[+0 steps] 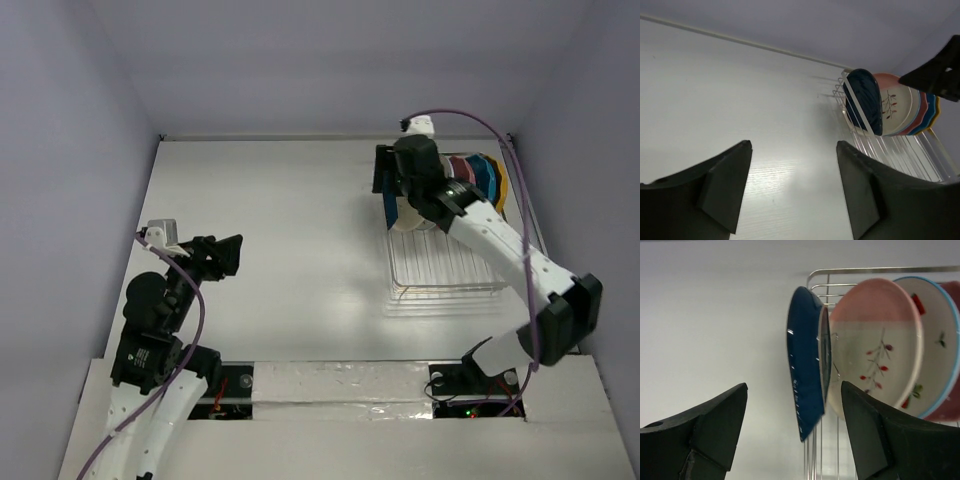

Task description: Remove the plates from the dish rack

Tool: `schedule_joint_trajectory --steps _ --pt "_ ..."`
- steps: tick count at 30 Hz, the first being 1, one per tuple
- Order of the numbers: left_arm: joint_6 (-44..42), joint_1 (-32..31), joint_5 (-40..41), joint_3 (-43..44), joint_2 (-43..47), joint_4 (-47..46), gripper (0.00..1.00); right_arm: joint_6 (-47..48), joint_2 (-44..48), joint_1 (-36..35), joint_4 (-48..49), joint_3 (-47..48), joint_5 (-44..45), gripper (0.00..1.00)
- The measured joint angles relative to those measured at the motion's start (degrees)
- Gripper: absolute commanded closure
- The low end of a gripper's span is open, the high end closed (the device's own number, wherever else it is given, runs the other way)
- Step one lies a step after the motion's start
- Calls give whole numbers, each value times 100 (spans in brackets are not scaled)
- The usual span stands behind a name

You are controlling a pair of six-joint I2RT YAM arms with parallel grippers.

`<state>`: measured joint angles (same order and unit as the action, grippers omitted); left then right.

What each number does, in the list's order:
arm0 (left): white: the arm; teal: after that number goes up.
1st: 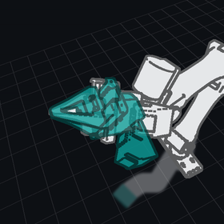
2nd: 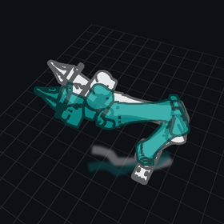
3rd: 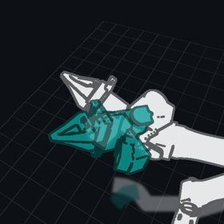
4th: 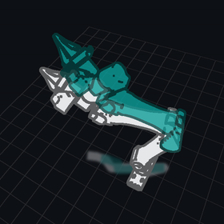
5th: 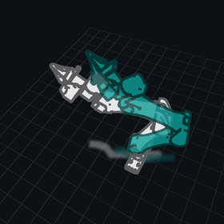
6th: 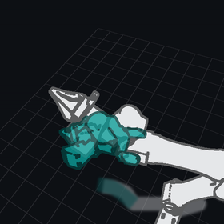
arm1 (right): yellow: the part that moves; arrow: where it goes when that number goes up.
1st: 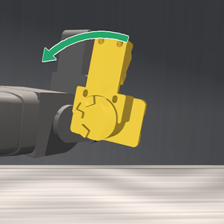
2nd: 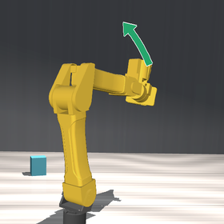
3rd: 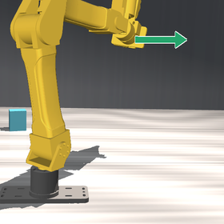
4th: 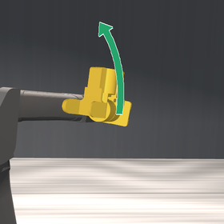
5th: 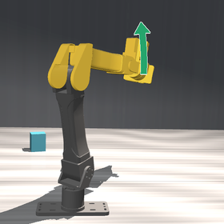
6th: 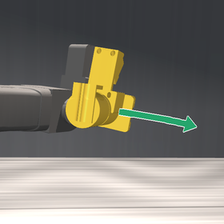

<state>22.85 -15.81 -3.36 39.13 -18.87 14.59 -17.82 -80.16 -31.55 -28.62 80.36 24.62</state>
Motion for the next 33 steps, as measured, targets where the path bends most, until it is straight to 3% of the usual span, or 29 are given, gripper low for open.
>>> schedule_joint_trajectory --steps 7,15,21,29,33 --pt "20 0 59 0 46 0 24 175 -1655 -225 -186 981 796 26" --pt "20 0 57 0 103 0 24 400 -2732 -212 -535 1681 1731 40" --pt "20 0 57 0 111 0 24 553 -3130 -214 -774 2079 2225 59" --pt "20 0 59 0 151 0 24 918 -3473 -295 -1078 2417 2949 93" --pt "22 -39 63 0 184 0 25 1161 -3517 -354 -1169 2490 3206 100"
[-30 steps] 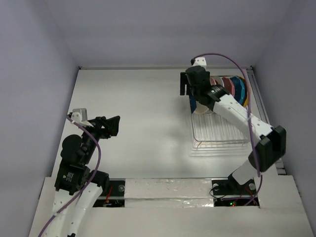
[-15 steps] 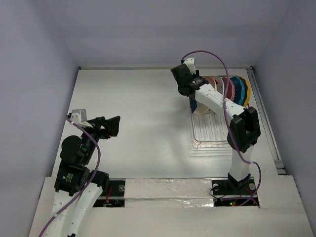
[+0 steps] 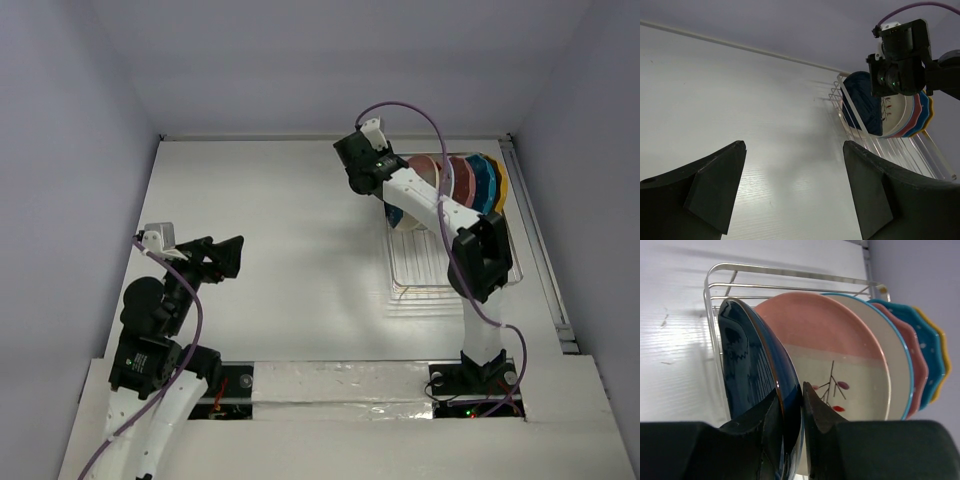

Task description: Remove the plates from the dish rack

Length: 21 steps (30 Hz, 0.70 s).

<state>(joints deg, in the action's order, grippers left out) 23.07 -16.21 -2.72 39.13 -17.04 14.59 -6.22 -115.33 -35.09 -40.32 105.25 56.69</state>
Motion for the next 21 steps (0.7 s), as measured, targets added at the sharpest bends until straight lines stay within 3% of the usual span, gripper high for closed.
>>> schedule_joint_trajectory --steps 13,17,21 --pt "0 -22 2 0 2 0 25 1292 219 -251 828 140 654 100" --pt "0 -20 4 0 2 0 25 1062 748 -251 793 136 474 100" --pt "0 -22 4 0 2 0 25 269 1687 -262 892 -46 -487 100"
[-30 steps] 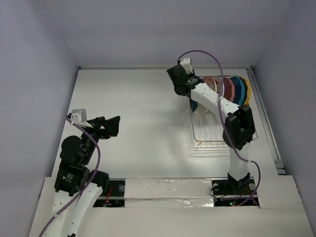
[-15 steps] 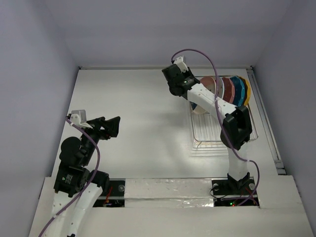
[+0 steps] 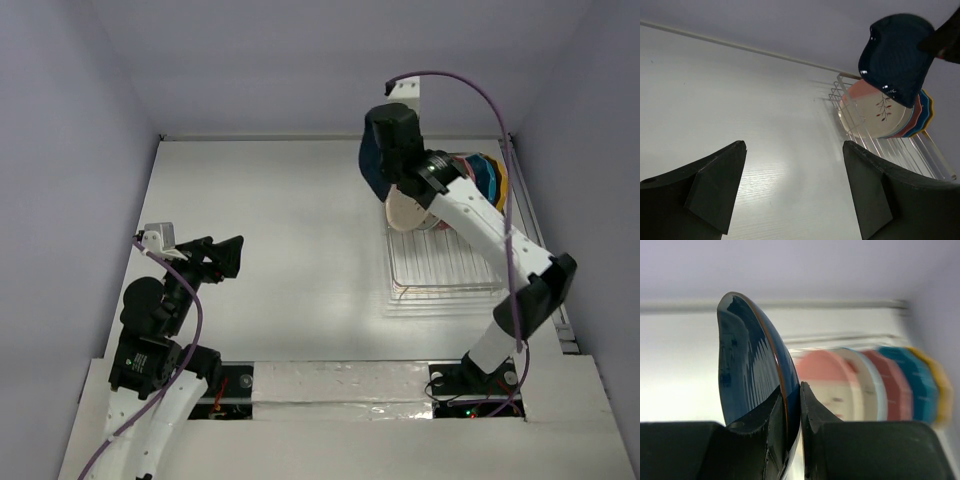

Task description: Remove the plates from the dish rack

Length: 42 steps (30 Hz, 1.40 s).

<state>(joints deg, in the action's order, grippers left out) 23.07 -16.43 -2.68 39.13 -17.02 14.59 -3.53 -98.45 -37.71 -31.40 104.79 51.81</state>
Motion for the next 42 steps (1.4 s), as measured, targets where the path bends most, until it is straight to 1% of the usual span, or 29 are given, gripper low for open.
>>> schedule_joint_trajectory --steps 3,6,10,13,16,21,24,28,29,31,32,35,37,38,41,42 --pt "2 0 0 0 -2 2 25 -669 555 -44 372 -223 -946 100" --pt "4 0 11 0 -2 2 25 -1353 435 -146 911 -205 -1794 100" --pt "15 0 37 0 -20 4 25 -2299 -621 -282 1567 61 -2874 100" --pt "20 0 46 0 -33 4 26 -2894 -1690 -420 1705 459 -3449 100" --pt "20 0 59 0 -63 11 26 -3322 -2708 -597 1626 986 -3764 100" --pt "20 0 61 0 -118 26 26 -3912 -4238 -811 1368 2369 -4133 100" --pt "20 0 63 0 -125 28 26 -4297 -4778 -887 1377 2898 -4350 100" --pt "20 0 63 0 -125 31 26 -4736 -4990 -898 1414 2975 -4577 100" --pt "20 0 63 0 -125 31 26 -4835 -5021 -892 1432 2975 -4627 95" --pt "20 0 63 0 -125 31 26 -5005 -5073 -887 1449 2975 -4680 89" --pt "20 0 63 0 -125 31 26 -5088 -5090 -883 1484 2975 -4730 83" --pt "20 0 68 0 -125 31 26 -5344 -5132 -857 1589 2975 -4859 75" --pt "20 0 76 0 -125 31 26 -5508 -5149 -841 1703 2975 -4999 73" --pt "20 0 81 0 -125 31 26 -5569 -5158 -839 1770 2975 -5047 69" --pt "20 0 83 0 -125 31 26 -5759 -5206 -841 1996 2968 -5206 63" --pt "20 0 83 0 -125 31 26 -5801 -5206 -844 2044 2920 -5230 62"
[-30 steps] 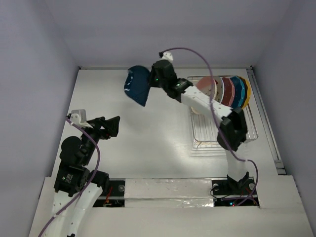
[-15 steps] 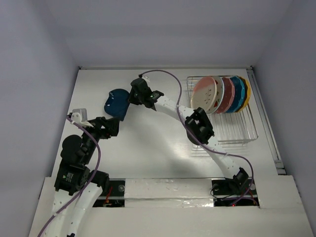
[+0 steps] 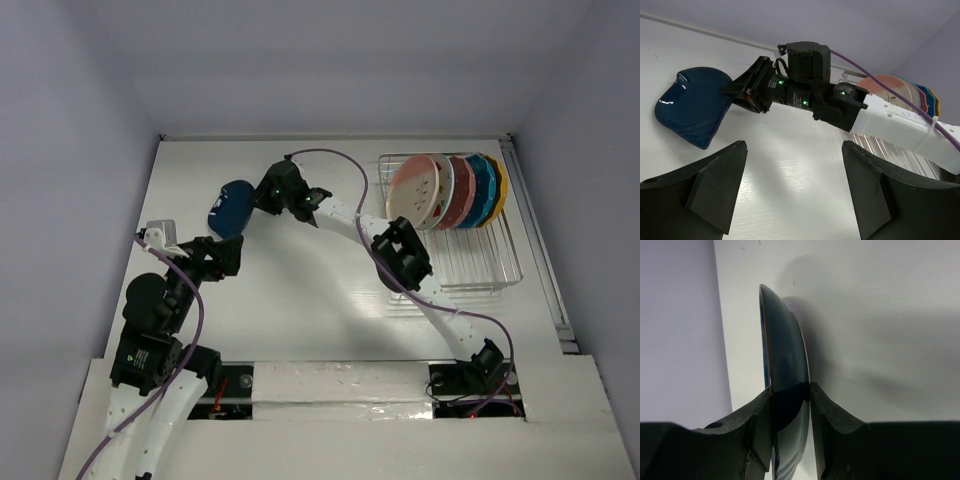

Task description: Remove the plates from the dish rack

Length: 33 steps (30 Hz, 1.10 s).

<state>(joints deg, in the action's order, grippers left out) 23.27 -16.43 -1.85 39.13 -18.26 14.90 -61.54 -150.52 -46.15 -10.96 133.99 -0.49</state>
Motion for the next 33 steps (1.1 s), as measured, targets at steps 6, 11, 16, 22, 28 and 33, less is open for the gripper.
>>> schedule_joint_trajectory --steps 6,11,16,22,28,33 --pt "0 0 0 0 2 0 26 -243 0 4 483 -372 -179 61" --pt "0 0 0 0 2 0 26 -262 0 0 581 -372 -256 38" --pt "0 0 0 0 9 0 26 -151 4 4 557 -468 -323 21" --pt "0 0 0 0 9 0 26 142 186 2 520 -813 -205 7" --pt "0 0 -2 0 9 0 26 769 809 0 229 -944 267 5" --pt "0 0 -2 0 7 2 26 1362 1526 0 227 -1283 603 71"
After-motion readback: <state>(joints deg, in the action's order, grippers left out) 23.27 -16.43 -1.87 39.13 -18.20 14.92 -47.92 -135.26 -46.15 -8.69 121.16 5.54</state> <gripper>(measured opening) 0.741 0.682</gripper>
